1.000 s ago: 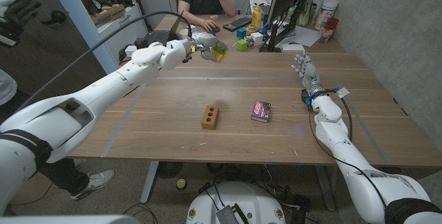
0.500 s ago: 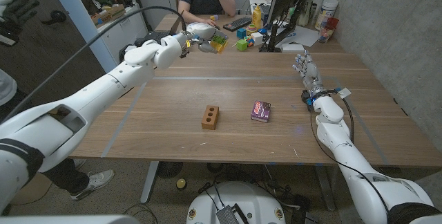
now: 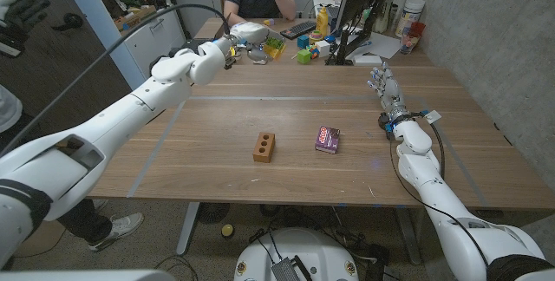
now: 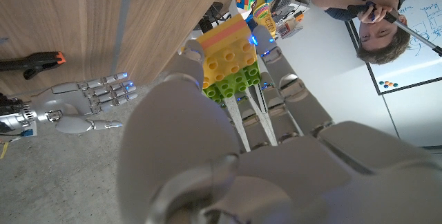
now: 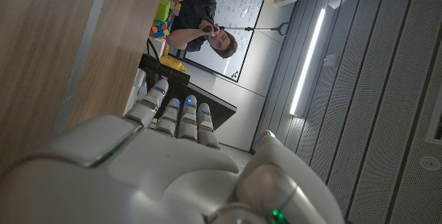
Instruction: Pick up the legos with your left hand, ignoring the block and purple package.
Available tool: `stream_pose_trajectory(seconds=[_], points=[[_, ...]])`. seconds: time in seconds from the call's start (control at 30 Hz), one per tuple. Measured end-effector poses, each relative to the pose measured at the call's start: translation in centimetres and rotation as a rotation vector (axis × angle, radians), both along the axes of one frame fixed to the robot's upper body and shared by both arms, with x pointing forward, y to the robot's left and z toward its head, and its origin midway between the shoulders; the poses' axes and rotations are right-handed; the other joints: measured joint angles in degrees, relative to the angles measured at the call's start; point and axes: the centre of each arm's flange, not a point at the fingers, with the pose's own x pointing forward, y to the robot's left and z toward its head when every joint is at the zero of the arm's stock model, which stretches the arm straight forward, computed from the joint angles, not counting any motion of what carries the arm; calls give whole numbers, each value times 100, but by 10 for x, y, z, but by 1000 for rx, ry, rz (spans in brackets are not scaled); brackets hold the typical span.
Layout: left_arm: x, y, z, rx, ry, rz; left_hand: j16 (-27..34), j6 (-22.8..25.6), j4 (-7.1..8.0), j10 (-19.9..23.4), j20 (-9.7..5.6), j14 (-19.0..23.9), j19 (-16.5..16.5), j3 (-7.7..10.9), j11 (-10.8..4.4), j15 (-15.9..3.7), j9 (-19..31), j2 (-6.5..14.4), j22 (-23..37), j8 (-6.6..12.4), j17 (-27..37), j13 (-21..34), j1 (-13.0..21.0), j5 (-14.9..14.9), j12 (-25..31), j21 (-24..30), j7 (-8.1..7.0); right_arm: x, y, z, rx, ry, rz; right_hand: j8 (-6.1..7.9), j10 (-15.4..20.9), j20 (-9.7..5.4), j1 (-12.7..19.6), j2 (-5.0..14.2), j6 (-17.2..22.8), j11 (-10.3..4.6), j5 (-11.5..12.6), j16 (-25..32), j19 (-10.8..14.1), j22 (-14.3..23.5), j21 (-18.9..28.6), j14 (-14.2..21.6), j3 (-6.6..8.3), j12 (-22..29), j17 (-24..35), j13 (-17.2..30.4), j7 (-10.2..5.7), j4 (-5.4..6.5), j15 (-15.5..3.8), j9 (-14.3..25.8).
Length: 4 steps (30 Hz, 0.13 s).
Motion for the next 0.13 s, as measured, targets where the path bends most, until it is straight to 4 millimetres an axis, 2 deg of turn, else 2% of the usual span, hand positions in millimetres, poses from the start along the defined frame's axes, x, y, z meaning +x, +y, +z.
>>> stream_pose_trajectory(seconds=[0.13], points=[[-1,1,1,-4,-2,-3,-8,0,0,0,30,0,-30,0,0,0,0,0,0,-5,0,0,0,0,-37,0,0,1,0,1,0,-2,1,0,0,0,0,0,0,0,0,0,0,0,0,0,0,0,0,0,0,0,0,0]])
